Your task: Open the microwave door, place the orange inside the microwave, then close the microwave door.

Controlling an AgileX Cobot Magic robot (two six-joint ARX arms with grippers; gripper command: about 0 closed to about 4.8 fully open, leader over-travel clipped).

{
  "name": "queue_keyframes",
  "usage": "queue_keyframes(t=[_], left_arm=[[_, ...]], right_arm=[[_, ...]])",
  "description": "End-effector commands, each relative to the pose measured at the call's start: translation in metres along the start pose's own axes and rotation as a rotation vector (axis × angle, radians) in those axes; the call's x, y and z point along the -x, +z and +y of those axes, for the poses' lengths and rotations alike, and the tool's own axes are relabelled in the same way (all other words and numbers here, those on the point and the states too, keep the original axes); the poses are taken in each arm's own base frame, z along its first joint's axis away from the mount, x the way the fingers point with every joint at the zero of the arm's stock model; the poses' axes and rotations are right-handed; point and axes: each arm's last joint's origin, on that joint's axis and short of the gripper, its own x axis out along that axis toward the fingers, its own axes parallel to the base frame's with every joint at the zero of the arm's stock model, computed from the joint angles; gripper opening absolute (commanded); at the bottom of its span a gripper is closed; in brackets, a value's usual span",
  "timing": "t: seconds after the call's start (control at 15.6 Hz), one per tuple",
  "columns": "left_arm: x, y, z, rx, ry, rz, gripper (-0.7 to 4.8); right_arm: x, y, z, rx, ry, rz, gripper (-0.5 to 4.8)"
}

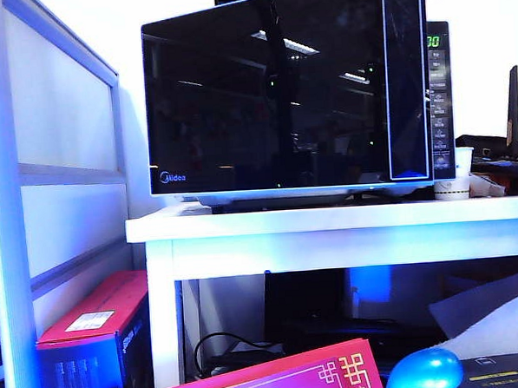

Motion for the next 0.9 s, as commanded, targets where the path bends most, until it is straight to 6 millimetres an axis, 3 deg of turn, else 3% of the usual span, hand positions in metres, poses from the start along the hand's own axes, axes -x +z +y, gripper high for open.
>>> queue_keyframes(t=[0.06,0.58,0.77,0.9], left_arm=[[0.001,0.002,0.001,-0.004,0.004,-0.020,-0.05],[0.001,0.002,0.001,-0.004,0.003,-0.016,-0.05],[0.001,0.001,0.001,-0.003,0.003,-0.013,-0.05],[0.001,0.001,0.001,-0.003,0.003,-0.013,-0.05]], right_arm=[[-0.007,-0.008,0.001,0.003,0.007,0.055,0.00],[-0.007,-0.022,0.010,-0.020,0.254,0.156,0.00],[0.001,-0.009,0.014,-0.025,0.470,0.047,0.00],[0.009,0.007,0.010,-0.005,0.389,-0.045,0.00]])
